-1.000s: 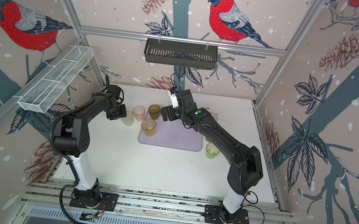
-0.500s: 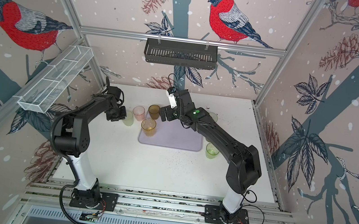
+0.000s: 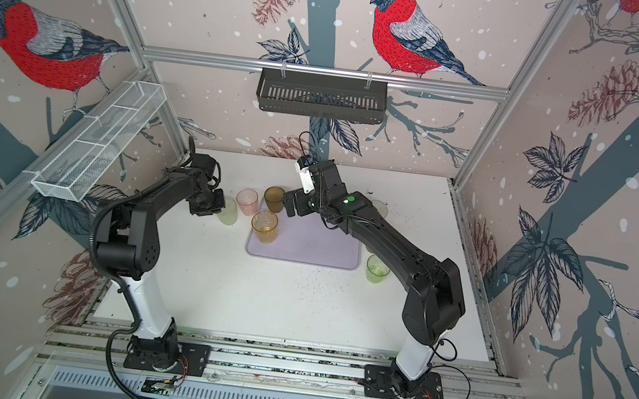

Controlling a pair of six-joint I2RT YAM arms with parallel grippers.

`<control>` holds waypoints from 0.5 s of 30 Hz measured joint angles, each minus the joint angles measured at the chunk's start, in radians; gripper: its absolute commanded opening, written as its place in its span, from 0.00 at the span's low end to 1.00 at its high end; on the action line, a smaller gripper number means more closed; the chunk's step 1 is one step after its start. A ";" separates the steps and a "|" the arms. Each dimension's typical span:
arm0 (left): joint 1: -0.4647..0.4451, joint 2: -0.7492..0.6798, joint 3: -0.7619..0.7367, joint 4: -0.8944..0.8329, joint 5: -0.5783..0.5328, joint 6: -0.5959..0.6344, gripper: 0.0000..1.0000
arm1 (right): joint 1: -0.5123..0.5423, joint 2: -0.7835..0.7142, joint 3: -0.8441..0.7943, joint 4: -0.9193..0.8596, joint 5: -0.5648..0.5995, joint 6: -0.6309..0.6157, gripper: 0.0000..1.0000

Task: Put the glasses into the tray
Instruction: 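Close the left gripper on the green glass rim while right gripper shifts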

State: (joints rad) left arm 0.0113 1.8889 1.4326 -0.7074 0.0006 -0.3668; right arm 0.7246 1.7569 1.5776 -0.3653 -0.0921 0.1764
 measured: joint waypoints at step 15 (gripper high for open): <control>0.000 -0.010 -0.001 0.000 -0.001 0.000 0.13 | 0.000 -0.017 -0.016 0.001 0.015 0.000 1.00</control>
State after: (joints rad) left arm 0.0113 1.8793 1.4319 -0.7074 -0.0002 -0.3668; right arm 0.7246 1.7401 1.5612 -0.3645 -0.0772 0.1761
